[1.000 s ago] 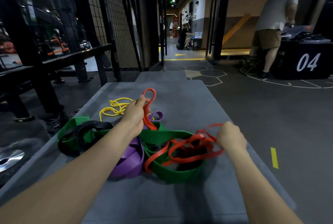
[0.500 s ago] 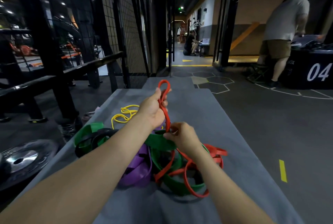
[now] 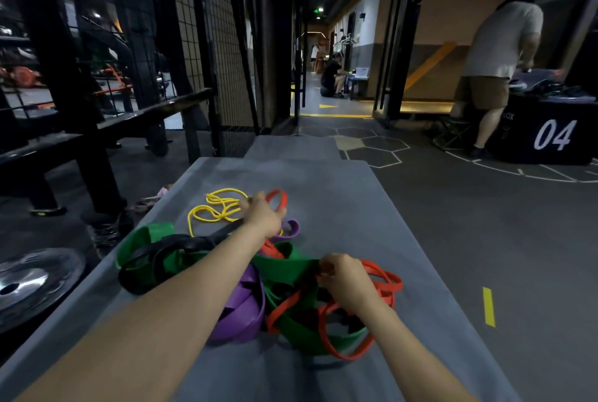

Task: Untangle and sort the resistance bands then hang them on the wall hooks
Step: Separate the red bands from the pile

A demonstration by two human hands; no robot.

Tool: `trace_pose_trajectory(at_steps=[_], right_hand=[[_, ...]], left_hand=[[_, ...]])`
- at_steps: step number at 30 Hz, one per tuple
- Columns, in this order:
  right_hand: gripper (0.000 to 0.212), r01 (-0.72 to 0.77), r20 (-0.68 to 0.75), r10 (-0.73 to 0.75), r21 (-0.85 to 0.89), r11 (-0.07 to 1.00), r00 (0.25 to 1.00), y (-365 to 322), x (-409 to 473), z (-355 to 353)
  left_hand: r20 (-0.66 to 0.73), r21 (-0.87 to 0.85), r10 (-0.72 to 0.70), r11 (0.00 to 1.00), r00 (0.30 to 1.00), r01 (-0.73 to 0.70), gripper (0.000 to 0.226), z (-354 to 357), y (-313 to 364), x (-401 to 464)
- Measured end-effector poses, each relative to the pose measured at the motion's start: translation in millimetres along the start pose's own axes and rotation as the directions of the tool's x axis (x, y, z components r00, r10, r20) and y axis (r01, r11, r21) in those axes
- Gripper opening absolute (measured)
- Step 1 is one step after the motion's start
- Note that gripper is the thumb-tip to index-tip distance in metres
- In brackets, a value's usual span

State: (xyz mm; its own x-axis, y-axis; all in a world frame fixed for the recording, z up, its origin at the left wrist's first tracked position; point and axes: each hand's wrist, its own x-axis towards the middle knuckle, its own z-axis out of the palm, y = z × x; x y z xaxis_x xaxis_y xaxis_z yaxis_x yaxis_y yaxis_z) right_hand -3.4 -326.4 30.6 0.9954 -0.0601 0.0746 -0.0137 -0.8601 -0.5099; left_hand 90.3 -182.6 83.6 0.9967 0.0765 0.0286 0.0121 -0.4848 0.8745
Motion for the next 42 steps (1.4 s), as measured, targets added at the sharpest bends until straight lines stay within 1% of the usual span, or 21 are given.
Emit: trace_pose_trajectory(at_steps=[1, 2, 3, 4, 6, 7, 9, 10, 12, 15, 18, 21, 24, 26, 29, 31, 34, 36, 38, 40, 42], right_hand=[[0.021, 0.011, 0.008, -0.011, -0.022, 1.0, 1.0, 1, 4, -1], [0.022, 0.02, 0.011, -0.02, -0.03, 0.999, 1.0, 1, 6, -3], [0.026, 0.031, 0.012, -0.03, -0.027, 0.999, 0.999, 2, 8, -4], [0.03, 0.041, 0.015, -0.041, -0.022, 0.999, 0.999, 3, 10, -5], [0.035, 0.049, 0.032, -0.048, -0.018, 0.999, 0.998, 6, 14, -5], [0.034, 0.047, 0.044, -0.046, -0.01, 0.999, 0.998, 8, 15, -5], [0.029, 0.038, 0.058, -0.04, 0.023, 0.999, 0.998, 10, 18, -3], [0.027, 0.026, 0.065, -0.028, 0.035, 0.999, 0.998, 11, 19, -2], [0.026, 0.017, 0.076, -0.019, 0.025, 1.0, 0.997, 11, 21, 1], [0.032, 0.031, 0.075, -0.028, -0.045, 0.999, 0.997, 10, 25, 10], [0.048, 0.027, 0.054, -0.021, -0.125, 0.992, 0.998, 5, 28, 21], [0.067, -0.008, 0.046, 0.018, -0.213, 0.977, 0.999, -5, 30, 31], [0.076, -0.037, 0.055, 0.053, -0.255, 0.966, 0.997, -11, 34, 33], [0.074, -0.044, 0.111, 0.079, -0.287, 0.957, 0.991, -15, 37, 32], [0.055, -0.047, 0.178, 0.094, -0.251, 0.967, 0.979, -14, 42, 30], [0.042, 0.007, 0.195, 0.028, -0.175, 0.985, 0.98, -10, 45, 25], [0.024, 0.188, 0.169, -0.174, -0.064, 0.98, 0.97, -3, 40, 4], [0.006, 0.268, 0.15, -0.285, 0.124, 0.955, 0.947, 7, 34, -13], [0.022, 0.304, 0.15, -0.352, 0.27, 0.914, 0.924, 18, 26, -26], [0.015, 0.287, 0.135, -0.368, 0.408, 0.867, 0.92, 25, 19, -35], [0.012, 0.234, 0.065, -0.337, 0.598, 0.767, 0.939, 26, 10, -45]], left_hand=[[-0.072, 0.309, 0.047, 0.951, 0.996, -0.023, 0.053, 0, -7, 0], [-0.12, 0.457, 0.125, 0.887, 0.985, -0.057, 0.061, 0, -12, -4], [-0.124, 0.497, 0.209, 0.859, 0.97, -0.121, 0.064, 0, -17, -9], [-0.094, 0.452, 0.283, 0.866, 0.955, -0.212, 0.06, 1, -20, -16], [0.077, 0.334, 0.362, 0.869, 0.929, -0.366, 0.046, 5, -33, -28], [0.19, 0.373, 0.366, 0.831, 0.911, -0.412, 0.046, 7, -40, -34], [0.333, 0.588, 0.362, 0.642, 0.871, -0.492, 0.059, 9, -53, -41], [0.344, 0.667, 0.384, 0.543, 0.857, -0.51, 0.063, 9, -58, -41], [0.321, 0.736, 0.458, 0.43, 0.829, -0.523, 0.064, 10, -59, -38], [0.342, 0.769, 0.506, 0.334, 0.792, -0.545, 0.066, 14, -60, -28], [0.369, 0.785, 0.486, 0.294, 0.793, -0.545, 0.072, 18, -66, -22], [0.346, 0.767, 0.486, 0.346, 0.803, -0.54, 0.06, 23, -68, -15], [0.361, 0.665, 0.414, 0.514, 0.835, -0.542, 0.053, 23, -64, -3], [0.373, 0.606, 0.374, 0.595, 0.849, -0.528, 0.054, 21, -60, 4], [0.369, 0.546, 0.371, 0.655, 0.852, -0.522, 0.06, 14, -50, 14], [0.342, 0.474, 0.361, 0.731, 0.868, -0.491, 0.061, 4, -41, 23], [0.291, 0.383, 0.316, 0.826, 0.903, -0.412, 0.058, -9, -32, 35], [0.242, 0.335, 0.261, 0.881, 0.935, -0.333, 0.055, -13, -29, 40], [0.168, 0.267, 0.187, 0.937, 0.968, -0.228, 0.053, -16, -29, 45], [0.103, 0.198, 0.111, 0.972, 0.988, -0.13, 0.052, -18, -30, 47], [0.084, 0.232, 0.075, 0.968, 0.994, -0.093, 0.054, -17, -31, 48]])
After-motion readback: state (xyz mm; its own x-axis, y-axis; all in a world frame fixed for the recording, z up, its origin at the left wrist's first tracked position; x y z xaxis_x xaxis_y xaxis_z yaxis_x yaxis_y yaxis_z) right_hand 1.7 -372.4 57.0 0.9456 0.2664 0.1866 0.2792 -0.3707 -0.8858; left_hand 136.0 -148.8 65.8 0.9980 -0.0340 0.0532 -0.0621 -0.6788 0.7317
